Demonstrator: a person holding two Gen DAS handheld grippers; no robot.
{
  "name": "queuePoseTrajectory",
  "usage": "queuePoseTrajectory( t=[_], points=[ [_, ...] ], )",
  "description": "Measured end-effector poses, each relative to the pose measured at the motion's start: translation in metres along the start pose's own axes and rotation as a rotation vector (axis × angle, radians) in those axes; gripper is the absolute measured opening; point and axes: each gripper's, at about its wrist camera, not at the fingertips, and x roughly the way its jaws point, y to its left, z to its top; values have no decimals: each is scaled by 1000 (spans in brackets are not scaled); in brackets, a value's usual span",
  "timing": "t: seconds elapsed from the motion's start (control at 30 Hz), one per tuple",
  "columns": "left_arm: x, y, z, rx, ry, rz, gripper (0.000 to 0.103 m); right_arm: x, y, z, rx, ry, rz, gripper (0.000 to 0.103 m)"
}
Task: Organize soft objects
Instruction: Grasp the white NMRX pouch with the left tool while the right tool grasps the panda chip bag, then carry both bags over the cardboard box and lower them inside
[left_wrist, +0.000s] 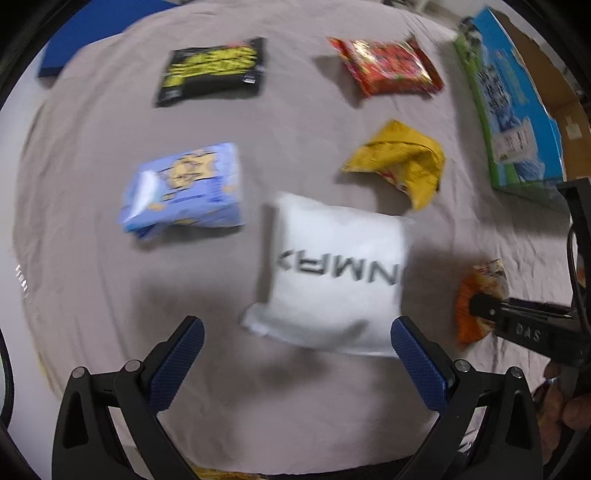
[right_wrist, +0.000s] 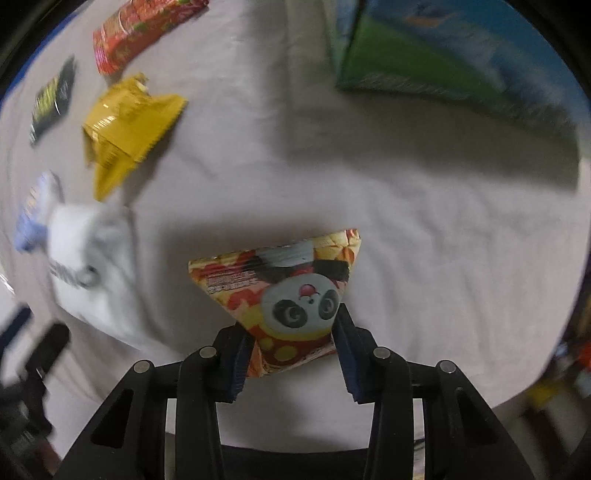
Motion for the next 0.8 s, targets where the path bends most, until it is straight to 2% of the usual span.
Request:
queuePoseTrajectory(
  t=[0.07,0.17,0.2,0.3,0.4,0.43,0.5,0.57,0.8],
  points=[
    [11,-8,9,21,17,-13,103,0,1,2,-32,-3,-35,46],
    [31,-14,22,35,45,-8,103,0,2,6,-39,-18,-32,62],
    [37,-15,25,36,57,-11,103,0,1,7,-29,-27,-33,63],
    [58,-13,32,13,114,-54,103,0,-1,9,-2,-33,-5,64],
    [69,-8,35,-17,134,-80,102,12,-2,11,20,-18,18,64],
    [71,-7,36,-21,133,-89,100,16,-10,11,27,-15,27,64],
    [76,-6,37,-31,139,-86,90,23,-11,11,54,-5,56,64],
    [82,-5,34,-39,140,-104,87,23,-22,2,78,-2,83,64],
    [83,-19,25,-27,95,-62,79,42,-22,4,122,-18,95,62]
  ],
)
